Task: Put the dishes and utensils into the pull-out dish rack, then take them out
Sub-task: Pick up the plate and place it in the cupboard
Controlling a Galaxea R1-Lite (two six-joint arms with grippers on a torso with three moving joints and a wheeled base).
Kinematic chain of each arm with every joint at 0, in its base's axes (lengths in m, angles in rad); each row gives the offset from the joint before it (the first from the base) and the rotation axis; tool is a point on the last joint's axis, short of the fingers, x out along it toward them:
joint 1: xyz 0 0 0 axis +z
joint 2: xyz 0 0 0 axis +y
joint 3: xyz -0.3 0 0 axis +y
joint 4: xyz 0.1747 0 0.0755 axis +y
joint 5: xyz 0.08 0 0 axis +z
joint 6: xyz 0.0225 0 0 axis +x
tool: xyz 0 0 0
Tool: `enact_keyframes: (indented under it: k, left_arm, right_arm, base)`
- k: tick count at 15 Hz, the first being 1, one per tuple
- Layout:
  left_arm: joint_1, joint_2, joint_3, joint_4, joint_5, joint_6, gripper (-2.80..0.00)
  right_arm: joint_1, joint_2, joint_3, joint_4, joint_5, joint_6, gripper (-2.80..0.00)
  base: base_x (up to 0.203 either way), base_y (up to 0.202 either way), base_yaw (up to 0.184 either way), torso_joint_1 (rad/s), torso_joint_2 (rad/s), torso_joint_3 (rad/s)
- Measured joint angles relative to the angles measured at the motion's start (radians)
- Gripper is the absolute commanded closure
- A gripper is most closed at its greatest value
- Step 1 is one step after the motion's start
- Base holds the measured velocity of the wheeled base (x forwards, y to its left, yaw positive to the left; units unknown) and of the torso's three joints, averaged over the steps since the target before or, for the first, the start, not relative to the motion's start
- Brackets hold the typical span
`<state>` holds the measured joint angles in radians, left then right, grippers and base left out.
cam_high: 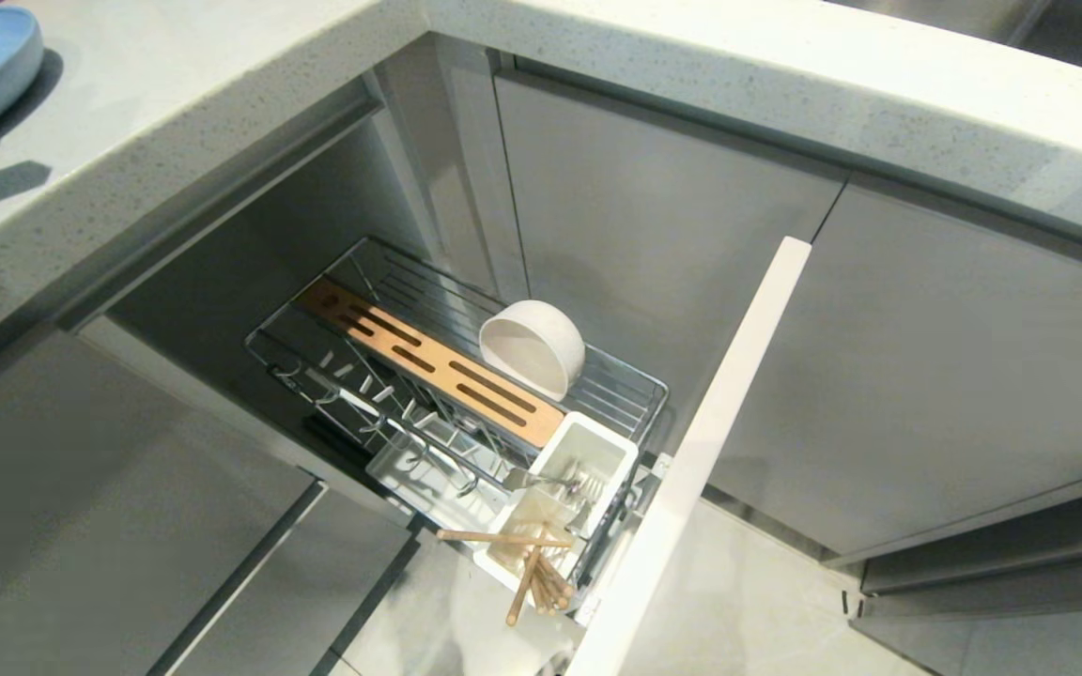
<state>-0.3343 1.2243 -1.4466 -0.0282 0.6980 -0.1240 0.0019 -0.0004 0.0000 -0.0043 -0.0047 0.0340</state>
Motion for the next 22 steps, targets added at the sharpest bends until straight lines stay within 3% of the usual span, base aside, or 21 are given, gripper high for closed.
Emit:
enact_keyframes:
  k: [2,3,13,22]
  left_arm:
    - [0.0,0.005,0.0,-0.001,0.009,0.003,0.0]
    - [0.0,0.008,0.0,-0.002,0.009,0.002,-2.8]
    - [0.007,0.059,-0.009,-0.009,0.017,0.004,-2.8]
    - [0.066,0.13,-0.042,0.038,0.015,0.004,-2.8]
  right_arm:
    - [0.0,0.0,0.0,0.0,0.0,0.0,0.0]
    - [0.0,0.0,0.0,0.0,0.0,0.0,0.0]
    - [0.0,0.0,0.0,0.0,0.0,0.0,0.0]
    - [0.0,0.0,0.0,0.0,0.0,0.0,0.0]
  base:
    - [0.0,0.0,0.0,0.0,0.0,0.0]
    - [0.0,0.0,0.0,0.0,0.0,0.0]
    - [0.0,0.0,0.0,0.0,0.0,0.0]
    - [0.0,0.0,0.0,0.0,0.0,0.0]
